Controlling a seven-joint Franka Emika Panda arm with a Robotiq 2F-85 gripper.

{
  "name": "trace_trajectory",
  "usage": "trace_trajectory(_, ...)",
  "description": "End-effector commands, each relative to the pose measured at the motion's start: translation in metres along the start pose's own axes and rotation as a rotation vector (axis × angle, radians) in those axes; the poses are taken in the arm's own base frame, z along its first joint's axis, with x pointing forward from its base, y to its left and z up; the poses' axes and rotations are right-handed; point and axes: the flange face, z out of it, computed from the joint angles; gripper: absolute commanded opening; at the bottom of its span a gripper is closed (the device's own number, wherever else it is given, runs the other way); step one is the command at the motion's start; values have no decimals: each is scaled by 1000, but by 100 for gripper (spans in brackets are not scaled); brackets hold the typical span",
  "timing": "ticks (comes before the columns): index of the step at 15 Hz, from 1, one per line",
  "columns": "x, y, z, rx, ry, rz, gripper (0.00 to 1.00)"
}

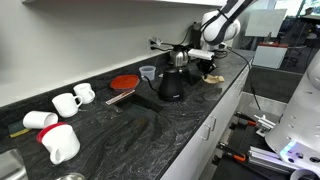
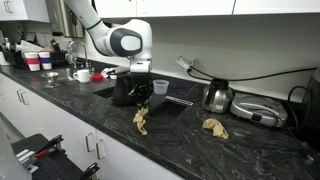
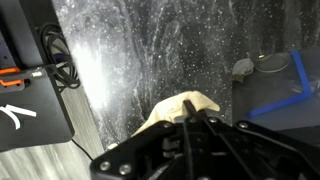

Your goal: Put the three brown papers on the left side of the counter in the left trash chute

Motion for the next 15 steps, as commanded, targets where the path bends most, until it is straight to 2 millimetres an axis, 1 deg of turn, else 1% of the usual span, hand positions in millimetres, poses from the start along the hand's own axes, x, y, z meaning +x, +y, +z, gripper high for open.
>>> trace_trajectory(1,-29,22,-12,23,41,-197,0)
trace_trajectory(4,-68,36,-23,43,64,-367,0)
trace_trajectory(6,-88,44,-35,74,70,-473,0)
trace_trajectory(8,-100,52,-48,110,65,-582,0)
trace_trajectory(10,-108,60,-57,141,46,-689,0)
trace_trajectory(12,-119,68,-62,163,8,-793,0)
trace_trajectory(14,-136,77,-65,184,-31,-900,0)
trace_trajectory(15,-129,69,-62,155,-7,-818,1)
